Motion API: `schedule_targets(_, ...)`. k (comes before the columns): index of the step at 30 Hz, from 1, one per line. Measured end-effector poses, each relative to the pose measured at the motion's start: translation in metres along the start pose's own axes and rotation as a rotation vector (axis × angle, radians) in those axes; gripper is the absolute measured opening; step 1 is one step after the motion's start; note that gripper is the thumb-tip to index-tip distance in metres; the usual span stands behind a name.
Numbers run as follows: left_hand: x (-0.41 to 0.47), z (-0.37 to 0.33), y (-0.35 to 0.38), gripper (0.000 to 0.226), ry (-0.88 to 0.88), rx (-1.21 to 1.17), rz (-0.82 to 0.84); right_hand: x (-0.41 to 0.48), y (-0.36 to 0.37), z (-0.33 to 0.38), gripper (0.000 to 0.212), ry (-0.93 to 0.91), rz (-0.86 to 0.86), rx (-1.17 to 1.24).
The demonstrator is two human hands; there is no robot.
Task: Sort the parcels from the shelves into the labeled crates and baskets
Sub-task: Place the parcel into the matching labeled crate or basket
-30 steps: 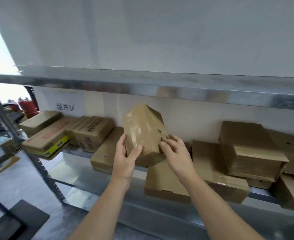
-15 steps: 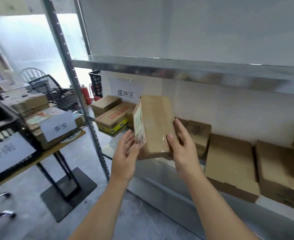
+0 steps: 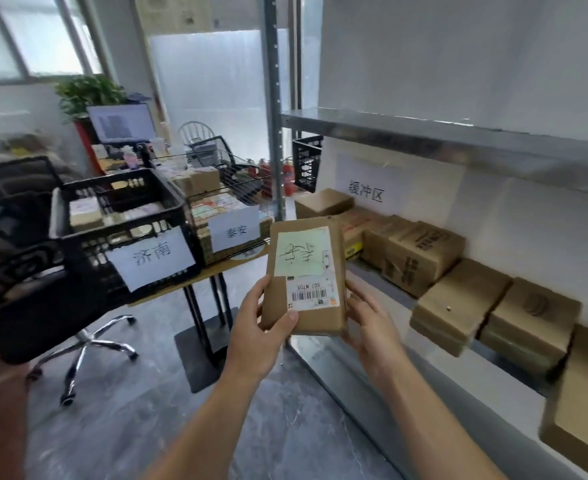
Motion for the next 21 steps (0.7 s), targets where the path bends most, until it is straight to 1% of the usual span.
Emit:
schedule_targets(3, 0.007, 0.010, -0.022, 0.065, 0.008, 0.083, -0.088, 0.014, 0.025, -0.014, 0.025, 0.088, 0.051, -0.032)
schedule_targets(6, 0.021, 0.014, -0.041, 0.068, 0.047, 0.177, -0.133, 0.029, 0.051, -0.028, 0.032, 0.107, 0.157, -0.006)
schedule_targets(8, 0.038, 0.020, -0.050, 0.069, 0.061, 0.257, -0.162, 0.044, 0.068, -0.036, 0.035, 0.080, 0.235, -0.033)
schedule_targets(10, 0.057, 0.027, -0.057, 0.073, 0.071, 0.339, -0.194, 0.062, 0.085, -0.043, 0.044, 0.055, 0.292, -0.071)
schedule_targets(14, 0.103, 0.041, -0.063, 0.074, 0.055, 0.342, -0.194, 0.111, 0.114, -0.052, 0.057, 0.038, 0.341, -0.094)
schedule_targets(17, 0.139, 0.055, -0.070, 0.073, 0.032, 0.315, -0.211, 0.155, 0.128, -0.055, 0.056, 0.051, 0.356, -0.095)
schedule_targets(21, 0.190, 0.067, -0.084, 0.067, 0.014, 0.303, -0.273, 0.215, 0.149, -0.056, 0.055, 0.074, 0.425, -0.102)
Point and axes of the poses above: each hand's wrist, its own x-axis towards the middle knuckle, its own y-axis out of the palm, z = x × y, the point moved 5 cm from there along x, towards the middle knuckle, and after that the axes turned 13 degrees about x, right-handed, at the moved point
